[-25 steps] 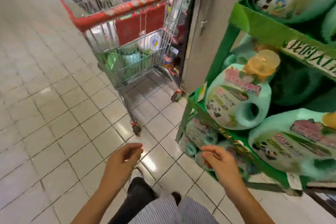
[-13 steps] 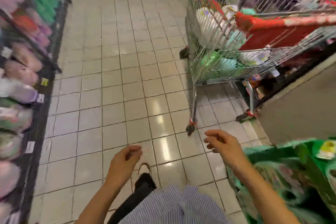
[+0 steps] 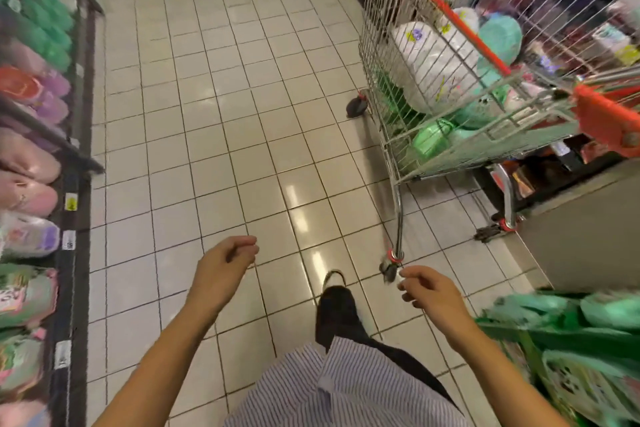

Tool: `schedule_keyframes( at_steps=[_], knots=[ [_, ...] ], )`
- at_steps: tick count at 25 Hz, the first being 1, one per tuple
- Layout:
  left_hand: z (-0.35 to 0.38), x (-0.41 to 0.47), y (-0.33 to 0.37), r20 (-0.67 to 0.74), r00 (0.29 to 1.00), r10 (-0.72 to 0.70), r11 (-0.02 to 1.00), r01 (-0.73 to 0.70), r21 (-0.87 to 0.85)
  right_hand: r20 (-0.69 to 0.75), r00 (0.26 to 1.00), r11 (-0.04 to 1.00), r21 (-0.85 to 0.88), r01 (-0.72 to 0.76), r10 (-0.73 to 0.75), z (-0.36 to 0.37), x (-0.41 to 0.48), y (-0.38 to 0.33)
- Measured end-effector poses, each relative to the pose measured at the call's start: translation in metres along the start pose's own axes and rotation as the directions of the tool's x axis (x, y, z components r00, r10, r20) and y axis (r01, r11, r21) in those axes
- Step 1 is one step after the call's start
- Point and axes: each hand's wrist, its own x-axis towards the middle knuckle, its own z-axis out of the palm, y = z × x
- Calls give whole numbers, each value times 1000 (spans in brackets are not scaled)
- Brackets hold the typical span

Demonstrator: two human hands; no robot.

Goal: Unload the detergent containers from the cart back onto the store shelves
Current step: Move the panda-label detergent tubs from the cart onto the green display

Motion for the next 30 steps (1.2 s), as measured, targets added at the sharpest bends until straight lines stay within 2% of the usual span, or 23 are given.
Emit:
schedule_keyframes(
  at_steps=[7,12,17,20,22,25,28,30],
  knots=[
    [-5,130,56,-6,999,-54,999,54,-4,-52,998,1000,11,21,-20,8,140,-102],
    [-11,214,88,3,997,-83,995,82,61,-35,985,985,25,171,-170,10,232,-221],
    [-16,310,129,39,995,-92,995,90,49,-111,962,961,94,260,-250,17,301,-306],
    [-18,381,176,101,993,-68,995,60,77,-158,964,968,98,232,-215,21,330,-331],
    [-17,426,221,195,981,-20,993,-4,117,-239,960,972,147,183,-144,24,343,-342],
    [-3,474,298,379,921,95,975,-162,150,-334,940,961,230,153,-70,27,353,-361],
    [30,504,377,532,814,233,932,-343,116,-452,891,916,347,204,-27,14,358,-388],
    [64,514,425,604,730,320,901,-432,45,-557,831,879,388,277,-16,-6,358,-407]
  ],
)
